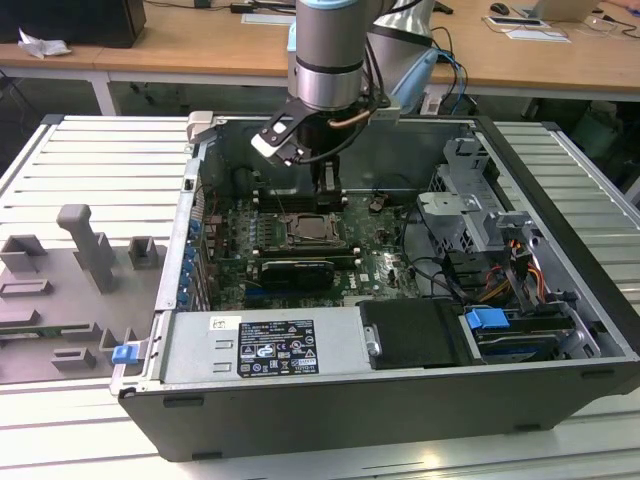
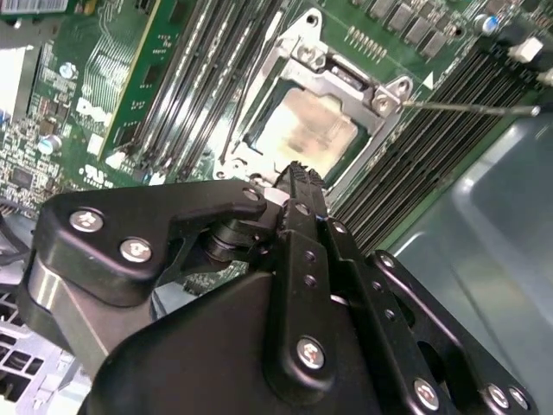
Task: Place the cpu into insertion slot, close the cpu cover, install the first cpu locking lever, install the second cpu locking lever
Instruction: 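Close the cpu cover, then install the first cpu locking lever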
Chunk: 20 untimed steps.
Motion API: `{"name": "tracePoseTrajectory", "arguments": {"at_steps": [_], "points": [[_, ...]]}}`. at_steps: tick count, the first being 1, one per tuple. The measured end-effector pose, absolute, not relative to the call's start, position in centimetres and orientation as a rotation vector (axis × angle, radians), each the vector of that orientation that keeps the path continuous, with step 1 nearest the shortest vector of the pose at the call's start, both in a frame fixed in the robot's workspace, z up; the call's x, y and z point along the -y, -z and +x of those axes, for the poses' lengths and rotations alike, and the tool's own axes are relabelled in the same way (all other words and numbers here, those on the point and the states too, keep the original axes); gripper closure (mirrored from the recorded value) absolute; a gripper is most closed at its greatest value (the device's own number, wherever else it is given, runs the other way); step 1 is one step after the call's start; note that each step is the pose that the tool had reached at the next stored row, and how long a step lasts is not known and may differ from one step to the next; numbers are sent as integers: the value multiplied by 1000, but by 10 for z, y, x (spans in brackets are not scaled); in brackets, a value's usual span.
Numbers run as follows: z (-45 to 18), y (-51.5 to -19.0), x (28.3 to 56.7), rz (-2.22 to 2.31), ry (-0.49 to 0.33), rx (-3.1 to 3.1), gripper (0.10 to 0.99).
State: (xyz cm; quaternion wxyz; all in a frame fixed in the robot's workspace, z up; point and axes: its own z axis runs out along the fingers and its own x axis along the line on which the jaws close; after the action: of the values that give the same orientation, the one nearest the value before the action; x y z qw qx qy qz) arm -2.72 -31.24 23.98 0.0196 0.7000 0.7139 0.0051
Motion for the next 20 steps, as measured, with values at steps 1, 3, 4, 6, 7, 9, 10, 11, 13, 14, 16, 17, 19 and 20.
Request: {"name": "tracePoseTrajectory", "arguments": {"at_steps": [1, 3, 4, 6, 7, 9, 10, 11, 13, 14, 16, 17, 19, 20], "points": [[-29, -239, 312, 2172, -16, -2215, 980], [-35, -239, 312, 2172, -16, -2216, 980], [-39, -239, 312, 2172, -17, -2215, 980], [-41, -239, 312, 2172, -17, -2216, 980], [-42, -239, 312, 2172, -17, -2216, 980], [-44, -239, 312, 2172, -17, -2216, 980], [-45, -238, 312, 2172, -17, -2216, 980], [-45, -238, 312, 2172, -17, -2216, 980], [-47, -238, 312, 2172, -17, -2216, 980], [-47, -238, 312, 2172, -17, -2216, 980], [-47, -240, 312, 2172, -17, -2216, 980], [-47, -242, 312, 2172, -16, -2215, 980], [-47, -243, 312, 2172, -15, -2215, 980], [-47, -245, 312, 2171, -15, -2215, 980]]}}
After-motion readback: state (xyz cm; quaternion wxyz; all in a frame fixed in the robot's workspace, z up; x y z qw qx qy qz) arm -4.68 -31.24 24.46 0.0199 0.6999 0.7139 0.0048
